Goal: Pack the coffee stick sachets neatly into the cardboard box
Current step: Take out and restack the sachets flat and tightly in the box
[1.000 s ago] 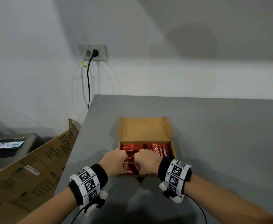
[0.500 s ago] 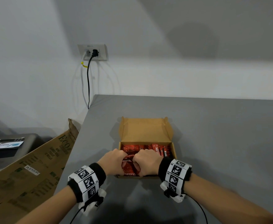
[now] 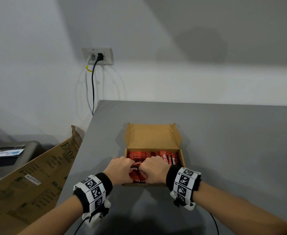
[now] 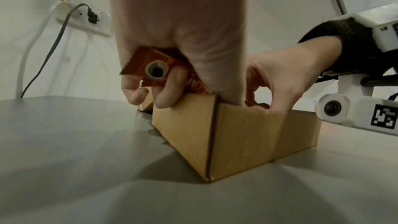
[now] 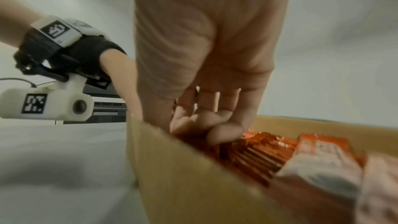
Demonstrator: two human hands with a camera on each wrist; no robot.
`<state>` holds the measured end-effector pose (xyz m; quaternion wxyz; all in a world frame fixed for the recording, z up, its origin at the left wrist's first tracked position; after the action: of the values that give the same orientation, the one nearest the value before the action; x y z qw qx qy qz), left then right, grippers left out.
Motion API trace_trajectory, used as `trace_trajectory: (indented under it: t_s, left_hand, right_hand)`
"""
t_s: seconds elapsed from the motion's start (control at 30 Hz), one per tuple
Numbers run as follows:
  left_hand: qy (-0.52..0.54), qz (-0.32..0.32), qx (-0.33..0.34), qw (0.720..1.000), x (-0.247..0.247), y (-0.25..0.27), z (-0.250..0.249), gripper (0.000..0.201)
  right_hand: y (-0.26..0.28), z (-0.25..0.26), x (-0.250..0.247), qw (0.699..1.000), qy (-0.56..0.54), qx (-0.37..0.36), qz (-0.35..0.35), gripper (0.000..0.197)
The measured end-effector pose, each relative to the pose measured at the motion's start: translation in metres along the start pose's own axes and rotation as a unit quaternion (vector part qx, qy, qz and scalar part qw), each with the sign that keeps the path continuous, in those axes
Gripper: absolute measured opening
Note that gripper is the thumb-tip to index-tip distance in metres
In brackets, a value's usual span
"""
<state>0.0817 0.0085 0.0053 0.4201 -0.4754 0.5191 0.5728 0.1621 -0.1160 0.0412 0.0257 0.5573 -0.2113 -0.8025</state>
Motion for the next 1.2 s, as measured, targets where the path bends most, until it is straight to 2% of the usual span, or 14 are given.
trace_trajectory:
  t_s: [0.13, 0.27, 0.37, 0.43, 0.53, 0.6, 0.67, 0.73, 0.77, 0.83, 0.93, 1.03, 1.13, 1.2]
  left_hand:
    - [-0.002, -0.003, 0.002, 1.000, 0.000, 0.000, 0.002, 0.030]
    - [0.025, 0.004, 0.012, 1.000, -0.003, 0.001, 0.006, 0.036]
    - [0.097, 0.072, 0.028, 0.992, -0.016, -0.001, 0.012, 0.033]
    - [0.166, 0.086, 0.038, 0.982, -0.026, -0.003, 0.018, 0.023]
    - [0.252, 0.001, -0.003, 0.968, -0.035, -0.008, 0.027, 0.028]
    - [0.292, -0.031, -0.006, 0.956, -0.041, -0.010, 0.019, 0.027]
    - [0.327, 0.021, 0.018, 0.945, -0.043, -0.016, 0.003, 0.012]
    - [0.371, 0.091, 0.015, 0.924, -0.041, -0.021, -0.010, 0.019]
    - [0.403, 0.116, 0.003, 0.908, -0.039, -0.022, -0.013, 0.026]
    - [0.441, 0.121, 0.005, 0.889, -0.041, -0.023, -0.016, 0.029]
    - [0.453, 0.104, 0.038, 0.885, -0.043, -0.021, -0.014, 0.022]
    - [0.468, 0.091, 0.021, 0.879, -0.043, -0.021, -0.012, 0.017]
    - [0.405, -0.011, -0.053, 0.913, -0.041, -0.020, -0.006, 0.017]
    - [0.386, -0.073, -0.092, 0.915, -0.039, -0.019, -0.003, 0.018]
  right_hand:
    - [0.003, -0.006, 0.003, 0.998, -0.058, -0.006, -0.003, 0.005]
    - [0.007, -0.011, -0.004, 0.992, -0.123, -0.007, 0.012, 0.008]
    - [0.011, -0.022, -0.011, 0.981, -0.194, 0.003, 0.005, 0.006]
    - [0.015, -0.034, -0.014, 0.975, -0.221, 0.020, -0.034, 0.005]
    - [0.021, -0.051, -0.021, 0.956, -0.236, 0.053, -0.168, 0.025]
    - [0.023, -0.050, -0.024, 0.941, -0.264, 0.035, -0.208, 0.042]
    - [0.022, -0.041, -0.023, 0.938, -0.276, -0.020, -0.209, 0.045]
    - [0.019, -0.033, -0.019, 0.935, -0.263, -0.076, -0.225, 0.031]
    - [0.018, -0.034, -0.018, 0.930, -0.270, -0.081, -0.236, 0.023]
    - [0.019, -0.041, -0.020, 0.920, -0.312, -0.047, -0.231, 0.015]
    - [0.023, -0.048, -0.018, 0.922, -0.329, -0.012, -0.202, 0.020]
    - [0.029, -0.051, -0.018, 0.920, -0.337, 0.020, -0.200, 0.024]
    - [0.039, -0.077, -0.024, 0.923, -0.265, 0.130, -0.248, 0.026]
    - [0.048, -0.093, -0.023, 0.935, -0.175, 0.212, -0.223, 0.030]
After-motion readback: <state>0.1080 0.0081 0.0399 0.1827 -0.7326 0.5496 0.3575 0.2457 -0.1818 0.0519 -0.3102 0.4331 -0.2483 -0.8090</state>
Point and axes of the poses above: each hand's wrist, its own y-axis away from the middle knuckle, its own x-axis out of the palm, z = x × y, the point moved 1 cm from there along -y, towards the middle knuckle, and after that the axes turned 11 degrees about -y, right-handed, at the moved point
